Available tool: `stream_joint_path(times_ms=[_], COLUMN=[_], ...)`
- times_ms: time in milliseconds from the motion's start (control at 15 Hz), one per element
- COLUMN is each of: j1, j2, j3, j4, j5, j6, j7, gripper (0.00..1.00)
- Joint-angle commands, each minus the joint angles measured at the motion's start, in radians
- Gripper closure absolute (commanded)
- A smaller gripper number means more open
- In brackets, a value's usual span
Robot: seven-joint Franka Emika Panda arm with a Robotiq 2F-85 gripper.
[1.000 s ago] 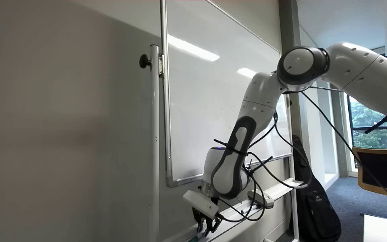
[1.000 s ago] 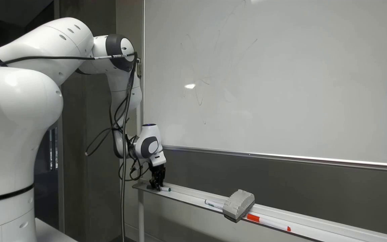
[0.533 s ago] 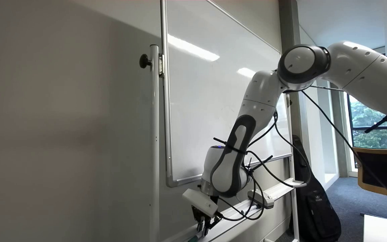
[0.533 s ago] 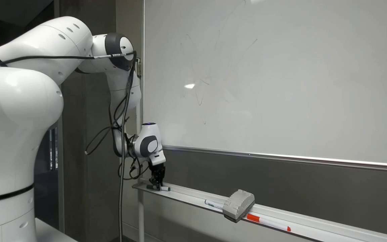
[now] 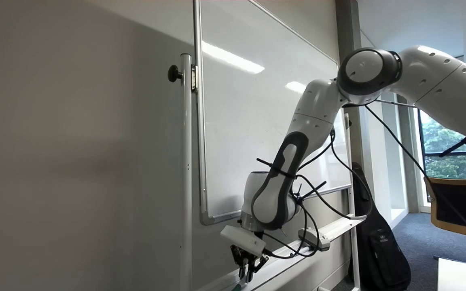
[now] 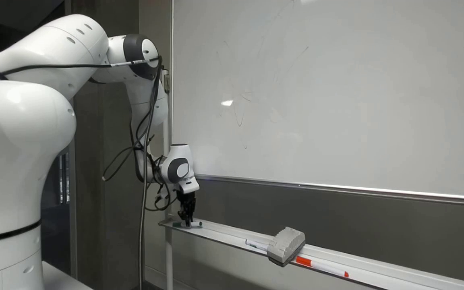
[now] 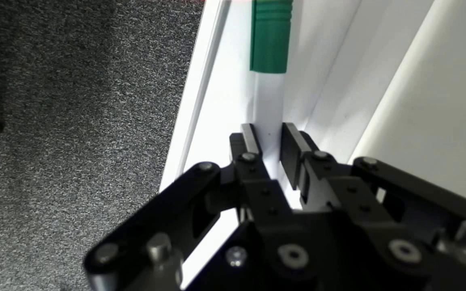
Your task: Move the green marker to the right
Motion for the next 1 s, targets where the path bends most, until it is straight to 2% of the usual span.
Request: stream_joint_path(times_ms=[0, 200, 467, 733, 867, 933], j1=[-0.009, -0.017, -0.099, -0.176, -0.17, -0.144], j2=[-0.078, -0.106, -0.149, -0.18, -0.195, -0.202], j3=[0.011, 0.015, 0.098, 0.17, 0.152, 0.116], j4=[-0.052, -0.058, -0.06, -0.059, -0.061, -0.065], j5=[0.02, 0.015, 0.056, 0.143, 0.157, 0.127], j6=[-0.082, -0.135, -0.213, -0.298, -0.349, -0.372], j7=[-0.066, -0.098, -0.216, -0.374, -0.406, -0.392], gripper=[0.94, 0.94, 0.94, 0.94, 0.94, 0.93])
